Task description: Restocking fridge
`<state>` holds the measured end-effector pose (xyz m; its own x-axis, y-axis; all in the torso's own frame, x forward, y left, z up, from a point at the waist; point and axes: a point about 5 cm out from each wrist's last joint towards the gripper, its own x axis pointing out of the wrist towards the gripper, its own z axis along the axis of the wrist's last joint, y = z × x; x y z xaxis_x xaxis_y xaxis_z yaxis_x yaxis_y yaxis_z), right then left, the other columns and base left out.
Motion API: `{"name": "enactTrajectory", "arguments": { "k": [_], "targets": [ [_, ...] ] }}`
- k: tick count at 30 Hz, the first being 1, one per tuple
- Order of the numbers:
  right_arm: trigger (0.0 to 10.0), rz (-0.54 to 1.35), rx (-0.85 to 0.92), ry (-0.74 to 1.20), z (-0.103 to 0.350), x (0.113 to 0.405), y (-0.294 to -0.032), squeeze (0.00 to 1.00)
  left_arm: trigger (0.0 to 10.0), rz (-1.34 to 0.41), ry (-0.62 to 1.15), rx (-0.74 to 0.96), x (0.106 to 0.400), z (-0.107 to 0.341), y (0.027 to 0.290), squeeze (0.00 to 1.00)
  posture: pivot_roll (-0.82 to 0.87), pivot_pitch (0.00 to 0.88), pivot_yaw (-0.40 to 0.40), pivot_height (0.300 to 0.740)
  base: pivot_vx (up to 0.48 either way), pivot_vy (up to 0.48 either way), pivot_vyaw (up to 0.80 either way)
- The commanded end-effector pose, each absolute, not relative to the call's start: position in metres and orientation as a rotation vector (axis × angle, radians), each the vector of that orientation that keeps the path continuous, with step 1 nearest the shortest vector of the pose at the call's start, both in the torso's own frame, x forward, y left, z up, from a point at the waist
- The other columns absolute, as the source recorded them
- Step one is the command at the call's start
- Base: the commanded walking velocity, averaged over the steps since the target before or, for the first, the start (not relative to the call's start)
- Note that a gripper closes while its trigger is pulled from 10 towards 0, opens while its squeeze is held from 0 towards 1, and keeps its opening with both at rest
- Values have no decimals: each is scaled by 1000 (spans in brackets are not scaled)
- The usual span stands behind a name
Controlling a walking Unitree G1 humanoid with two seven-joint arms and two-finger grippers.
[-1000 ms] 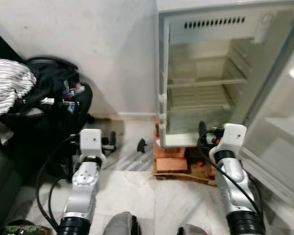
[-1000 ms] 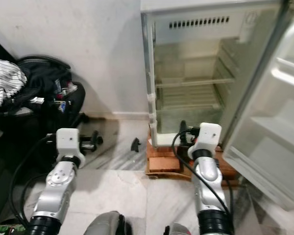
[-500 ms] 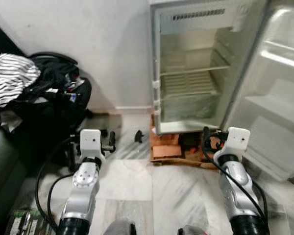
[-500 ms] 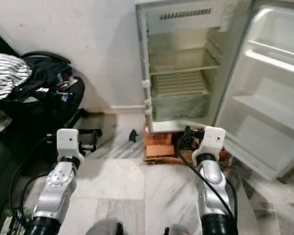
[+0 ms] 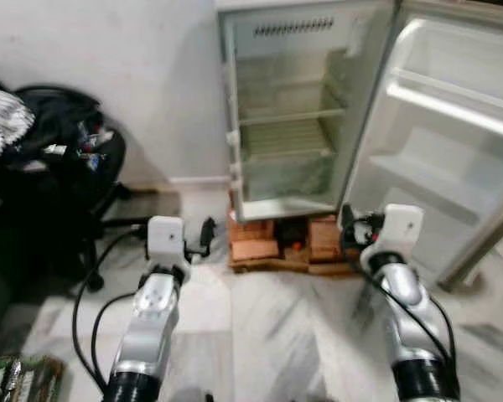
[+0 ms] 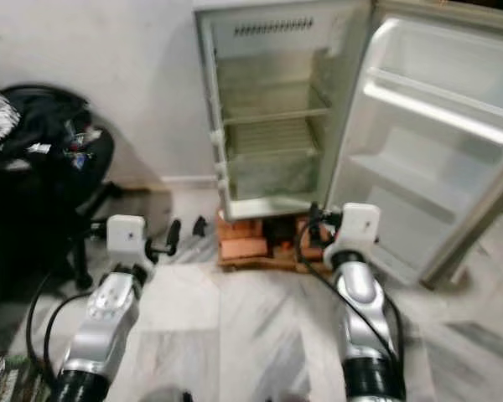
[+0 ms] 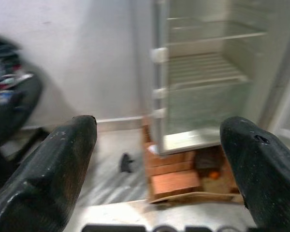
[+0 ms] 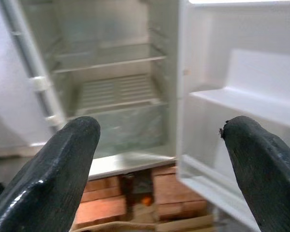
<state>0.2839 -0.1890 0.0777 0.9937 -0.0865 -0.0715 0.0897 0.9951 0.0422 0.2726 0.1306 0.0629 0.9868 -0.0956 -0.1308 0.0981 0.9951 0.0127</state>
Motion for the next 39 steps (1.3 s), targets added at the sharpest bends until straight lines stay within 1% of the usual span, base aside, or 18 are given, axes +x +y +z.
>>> {"name": "enactTrajectory", "arguments": {
  "k": [1, 13, 28, 39],
  "targets": [
    [10000, -57, 55, 58, 82, 289, -178, 0, 10000, -80, 135, 43, 273, 61, 141, 0, -41, 0, 45, 740, 0, -454, 0],
    [10000, -38, 51, 54, 85, 293, -175, 0, 10000, -89, 151, 47, 271, 58, 141, 0, -43, 0, 41, 740, 0, -446, 0],
    [10000, -28, 56, 40, 86, 294, -175, 0, 10000, -95, 143, 52, 273, 57, 138, 0, -51, 0, 40, 740, 324, -350, 0],
    [10000, -10, 57, 30, 88, 293, -173, 0, 10000, -108, 166, 61, 271, 53, 134, 0, -55, 0, 43, 740, 374, -283, 0]
  ]
}}
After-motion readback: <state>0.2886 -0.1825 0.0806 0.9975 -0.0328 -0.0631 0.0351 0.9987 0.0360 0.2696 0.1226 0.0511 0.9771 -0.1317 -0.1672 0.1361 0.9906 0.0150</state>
